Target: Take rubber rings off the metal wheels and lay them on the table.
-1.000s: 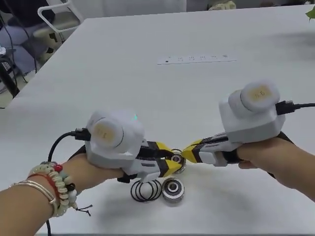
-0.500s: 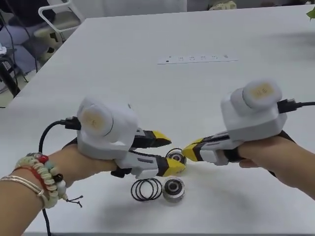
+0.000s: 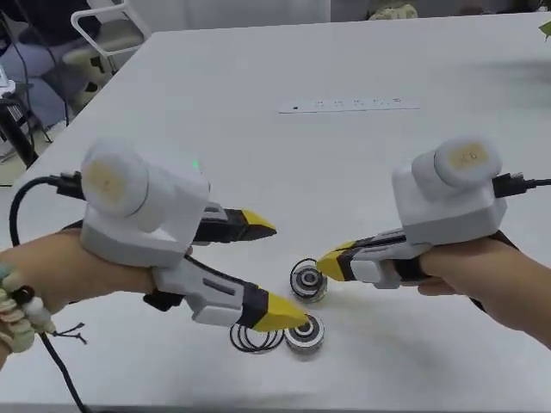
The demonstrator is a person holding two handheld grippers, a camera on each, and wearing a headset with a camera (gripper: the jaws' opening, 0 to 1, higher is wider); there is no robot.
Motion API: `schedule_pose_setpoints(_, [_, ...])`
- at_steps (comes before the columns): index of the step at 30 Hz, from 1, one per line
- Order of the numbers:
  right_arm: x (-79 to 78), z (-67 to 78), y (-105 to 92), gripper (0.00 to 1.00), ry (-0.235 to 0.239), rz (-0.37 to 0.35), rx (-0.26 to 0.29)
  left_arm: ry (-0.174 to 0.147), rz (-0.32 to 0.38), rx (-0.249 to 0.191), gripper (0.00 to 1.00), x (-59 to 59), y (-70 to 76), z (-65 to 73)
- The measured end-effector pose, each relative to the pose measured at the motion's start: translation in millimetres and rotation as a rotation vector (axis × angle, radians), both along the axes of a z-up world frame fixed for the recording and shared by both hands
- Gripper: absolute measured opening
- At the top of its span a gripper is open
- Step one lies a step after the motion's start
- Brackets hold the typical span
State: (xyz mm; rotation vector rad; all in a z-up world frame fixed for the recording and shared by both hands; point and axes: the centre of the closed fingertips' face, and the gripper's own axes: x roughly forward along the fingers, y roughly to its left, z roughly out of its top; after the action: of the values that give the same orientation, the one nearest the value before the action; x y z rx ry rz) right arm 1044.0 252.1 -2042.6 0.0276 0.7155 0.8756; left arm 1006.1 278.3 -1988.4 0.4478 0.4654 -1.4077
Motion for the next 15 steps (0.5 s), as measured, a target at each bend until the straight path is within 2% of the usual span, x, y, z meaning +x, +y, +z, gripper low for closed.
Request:
schedule_pose_setpoints(4, [0.5, 1.3, 0.6, 0.00, 0.001, -0.002, 0.007, -0.017, 0.002, -0.013, 0.71, -8.7, 9.2, 13.0])
schedule_pose_setpoints(10, [1.0, 3.2, 2.5, 0.00, -0.002, 0.004, 0.014, -0.045, 0.004, -0.004, 0.74, -21.1, 25.9, 24.1])
schedule_pose_setpoints(15, [1.1, 5.7, 2.4, 0.00, -0.006, 0.007, 0.021, -0.055, 0.041, -0.044, 0.78, -27.5, 38.2, 34.4])
